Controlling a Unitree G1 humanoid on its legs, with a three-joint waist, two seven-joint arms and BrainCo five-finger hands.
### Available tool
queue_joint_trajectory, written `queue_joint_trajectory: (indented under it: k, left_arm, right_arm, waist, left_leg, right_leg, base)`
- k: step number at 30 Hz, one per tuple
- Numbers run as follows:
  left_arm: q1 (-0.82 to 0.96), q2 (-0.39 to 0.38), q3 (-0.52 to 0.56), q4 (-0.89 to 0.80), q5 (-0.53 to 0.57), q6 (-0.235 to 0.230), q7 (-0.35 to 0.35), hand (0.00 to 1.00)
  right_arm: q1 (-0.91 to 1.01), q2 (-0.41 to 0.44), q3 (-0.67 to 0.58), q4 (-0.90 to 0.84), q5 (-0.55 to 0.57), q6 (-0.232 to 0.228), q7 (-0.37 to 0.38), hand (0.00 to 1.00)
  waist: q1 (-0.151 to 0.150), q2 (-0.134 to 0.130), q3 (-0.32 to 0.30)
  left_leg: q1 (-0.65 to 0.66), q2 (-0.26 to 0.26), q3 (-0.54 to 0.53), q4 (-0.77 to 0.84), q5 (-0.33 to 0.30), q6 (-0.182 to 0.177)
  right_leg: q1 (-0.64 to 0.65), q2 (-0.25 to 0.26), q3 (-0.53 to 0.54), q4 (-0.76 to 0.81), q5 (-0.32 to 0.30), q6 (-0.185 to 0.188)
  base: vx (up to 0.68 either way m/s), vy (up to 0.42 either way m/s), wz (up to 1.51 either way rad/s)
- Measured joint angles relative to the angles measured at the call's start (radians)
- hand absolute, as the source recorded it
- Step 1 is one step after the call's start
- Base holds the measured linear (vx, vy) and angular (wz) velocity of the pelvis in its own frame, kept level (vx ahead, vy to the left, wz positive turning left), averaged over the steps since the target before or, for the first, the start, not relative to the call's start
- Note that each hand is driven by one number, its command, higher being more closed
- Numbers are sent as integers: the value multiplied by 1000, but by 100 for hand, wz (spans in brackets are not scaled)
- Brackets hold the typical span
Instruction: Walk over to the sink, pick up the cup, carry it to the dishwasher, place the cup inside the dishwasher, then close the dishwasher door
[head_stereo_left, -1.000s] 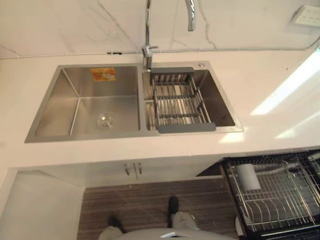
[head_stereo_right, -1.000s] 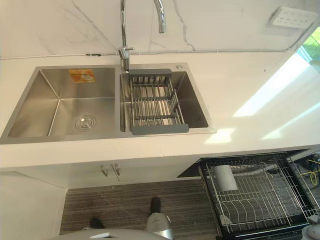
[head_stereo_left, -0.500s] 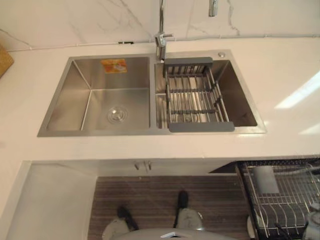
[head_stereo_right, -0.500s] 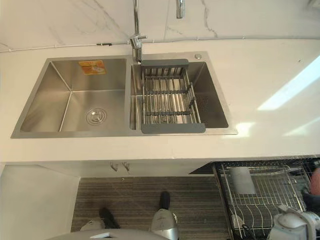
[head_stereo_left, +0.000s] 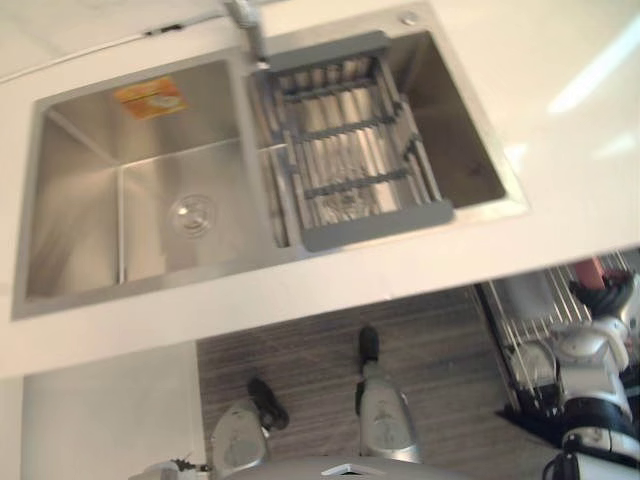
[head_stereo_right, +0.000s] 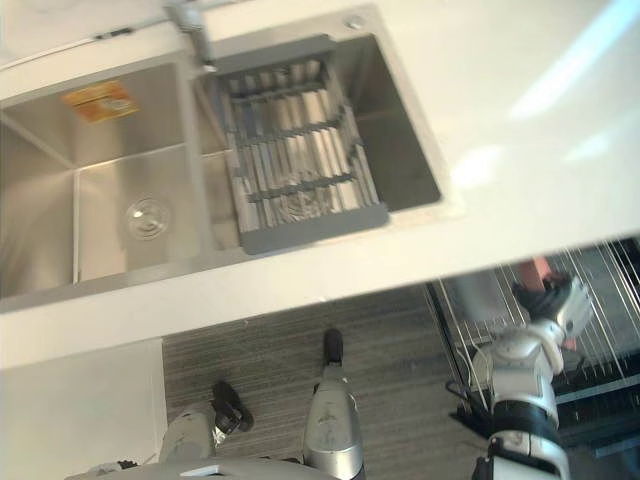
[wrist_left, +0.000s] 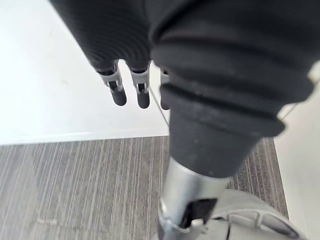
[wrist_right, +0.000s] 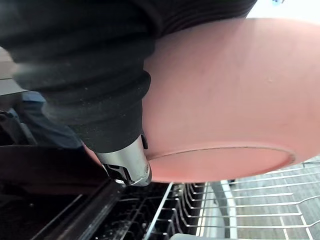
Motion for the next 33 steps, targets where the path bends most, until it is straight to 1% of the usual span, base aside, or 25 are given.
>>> queue_joint_trajectory:
  k: [1,2,3,4,5,6,7,8,10,12,13,14,15,16,19,21,23,25,27,30,32,33]
  left_arm:
    - [-1,0,0,2,-2,9,0,0]
    - [-13,4,0,7,-3,16,2,0]
    - [-25,8,0,7,-3,18,4,0]
    - [-50,23,1,8,-14,18,6,0]
    - [-60,29,1,8,-23,19,7,0]
    - [-76,39,1,10,-41,19,7,0]
    - [-87,43,1,9,-60,19,7,0]
    - [-90,43,1,10,-72,20,7,0]
    - [-100,43,-1,13,-96,32,6,0]
    - [-118,43,-4,17,-110,42,6,0]
    - [-136,40,-6,18,-108,43,6,0]
    - [-146,40,-6,18,-107,42,6,0]
    - [-169,39,-10,28,-107,41,6,0]
    - [-196,33,-20,42,-107,41,6,0]
    - [-236,24,-46,43,-120,38,10,0]
    - [-257,23,-45,45,-177,32,25,0]
    - [-258,22,-45,47,-198,27,25,0]
    - [-258,22,-48,55,-202,18,22,0]
    - [-259,18,-52,63,-212,9,16,0]
    - [-264,8,-54,95,-220,3,4,0]
    - [-264,-1,-56,97,-228,-9,-4,0]
    - [-265,-9,-63,96,-228,-23,-9,0]
  right_arm:
    - [-54,-57,51,10,0,4,18,100]
    - [-123,-114,93,42,1,6,35,100]
    - [-154,-139,109,57,1,7,40,100]
    - [-203,-174,134,86,2,13,53,100]
    - [-224,-186,153,93,2,20,56,100]
    - [-264,-202,193,112,2,30,58,100]
    - [-297,-211,236,116,9,44,60,100]
    - [-313,-214,256,116,14,49,60,100]
    - [-368,-226,314,127,46,59,60,100]
    - [-411,-243,331,148,67,63,59,100]
    - [-434,-270,349,152,79,63,59,100]
    - [-445,-281,353,152,79,62,59,100]
    - [-469,-296,355,152,79,62,59,100]
    - [-497,-313,355,152,79,63,57,100]
    - [-536,-342,357,153,80,73,52,100]
    - [-534,-343,361,157,85,83,50,100]
    - [-534,-343,389,176,103,95,49,100]
    - [-534,-345,394,185,123,94,44,100]
    - [-536,-359,394,184,131,94,25,100]
    - [-534,-359,389,191,163,94,11,100]
    - [-532,-360,389,190,169,93,12,100]
    - [-531,-362,388,189,169,92,16,100]
  waist:
    - [0,13,9]
    - [0,32,25]
    - [0,38,41]
    - [0,39,68]
    - [-1,41,77]
    - [0,41,88]
    - [6,43,92]
    - [7,43,95]
    - [17,50,105]
    - [25,56,107]
    - [26,66,112]
    - [27,70,113]
    - [33,74,115]
    - [32,86,120]
    - [31,102,125]
    - [31,103,125]
    - [33,103,125]
    - [40,104,125]
    - [56,104,124]
    - [59,104,124]
    - [61,105,123]
    - [60,109,121]
  left_leg:
    - [-2,0,-1,-1,-26,-3]
    - [1,-8,-4,-20,-48,-16]
    - [2,-15,-12,-27,-56,-15]
    - [-1,-29,-35,-33,-67,-21]
    - [-8,-34,-52,-32,-73,-25]
    - [-20,-46,-81,-30,-81,-34]
    - [-33,-55,-100,-28,-89,-39]
    - [-38,-61,-110,-28,-93,-33]
    - [-47,-67,-117,-28,-106,-38]
    - [-55,-74,-127,-34,-113,-41]
    - [-61,-79,-136,-49,-113,-41]
    - [-65,-82,-135,-56,-113,-42]
    - [-65,-91,-137,-83,-112,-42]
    - [-65,-99,-139,-108,-111,-44]
    - [-72,-121,-140,-153,-103,-54]
    - [-83,-145,-150,-193,-78,-55]
    - [-82,-154,-161,-213,-66,-58]
    - [-88,-160,-164,-229,-59,-60]
    - [-106,-175,-166,-254,-54,-65]
    - [-117,-195,-174,-294,-28,-63]
    - [-113,-200,-177,-300,-20,-64]
    - [-110,-206,-180,-311,-13,-63]
  right_leg:
    - [-33,8,17,-16,8,-12]
    - [-61,9,13,-30,23,-31]
    - [-70,9,13,-38,29,-36]
    - [-86,5,18,-50,49,-36]
    - [-96,4,24,-55,59,-33]
    - [-113,4,47,-71,86,-31]
    - [-140,4,58,-71,102,-32]
    - [-151,4,68,-71,109,-30]
    - [-181,6,73,-71,140,-33]
    - [-203,6,76,-71,162,-28]
    - [-216,6,77,-71,166,-29]
    - [-225,6,79,-71,172,-24]
    - [-241,6,86,-71,180,-12]
    - [-254,5,91,-71,193,-2]
    - [-285,-4,97,-71,205,4]
    - [-310,-21,98,-71,211,9]
    - [-313,-27,96,-71,212,9]
    - [-322,-33,93,-71,209,9]
    - [-355,-42,93,-71,209,8]
    - [-380,-58,91,-71,214,15]
    - [-378,-63,92,-71,216,16]
    - [-379,-68,91,-71,219,16]
  base:
    - [-115,-47,-133]
    - [-91,-19,-125]
    - [-103,-11,-95]
    - [-70,-6,-55]
    - [-88,-11,-55]
    - [-88,-15,-49]
    - [-78,-13,-49]
    - [-65,-10,-50]
    - [-33,-2,-39]
    - [-34,4,-22]
    - [-36,7,-12]
    - [-33,12,-9]
    - [-43,19,-9]
    - [-58,30,-11]
    - [-66,52,-3]
    - [-64,56,14]
    - [-64,48,17]
    - [-74,47,14]
    - [-93,48,10]
    - [-65,33,13]
    - [-40,29,6]
    - [-25,34,14]
